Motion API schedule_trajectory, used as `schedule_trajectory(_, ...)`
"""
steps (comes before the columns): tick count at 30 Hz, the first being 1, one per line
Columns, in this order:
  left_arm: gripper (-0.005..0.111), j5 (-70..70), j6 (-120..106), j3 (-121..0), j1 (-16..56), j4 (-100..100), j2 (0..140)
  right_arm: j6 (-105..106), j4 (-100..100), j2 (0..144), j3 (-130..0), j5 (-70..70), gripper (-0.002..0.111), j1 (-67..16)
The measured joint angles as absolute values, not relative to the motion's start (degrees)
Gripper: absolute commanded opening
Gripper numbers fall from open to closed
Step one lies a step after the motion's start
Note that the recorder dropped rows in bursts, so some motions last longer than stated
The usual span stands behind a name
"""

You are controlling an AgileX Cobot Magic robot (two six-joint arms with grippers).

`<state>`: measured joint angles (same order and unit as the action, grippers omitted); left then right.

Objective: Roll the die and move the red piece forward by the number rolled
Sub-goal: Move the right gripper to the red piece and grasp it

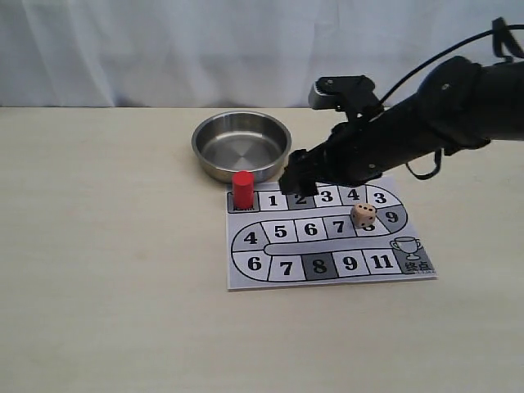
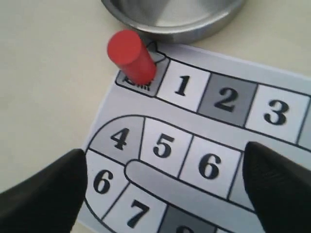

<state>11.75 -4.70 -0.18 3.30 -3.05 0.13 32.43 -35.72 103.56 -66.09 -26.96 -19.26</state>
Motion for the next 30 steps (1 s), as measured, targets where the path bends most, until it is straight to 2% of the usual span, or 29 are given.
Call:
schedule_trajectory(5,0.0,11.7,-4.7,-0.2,3.3,-3.0,0.1,29.0,-35.7,108.4,-69.8,-22.3,0.072,-23.8)
schedule_trajectory(13,0.0,11.7,-4.7,-0.2,3.3,-3.0,0.1,25.1,-35.2,117.0,-79.6,-25.2,0.073,-26.1)
schedule_trajectory(18,0.0,11.7,-4.7,-0.2,3.3,-3.0,0.1,15.7,-27.5,123.5,-87.8,-29.6,0.073,-26.1)
schedule_trajectory(30,0.0,11.7,-4.7,-0.2,3.3,-3.0,0.1,9.9,-19.6,125.5,-89.8,-21.6,0.073,-28.7)
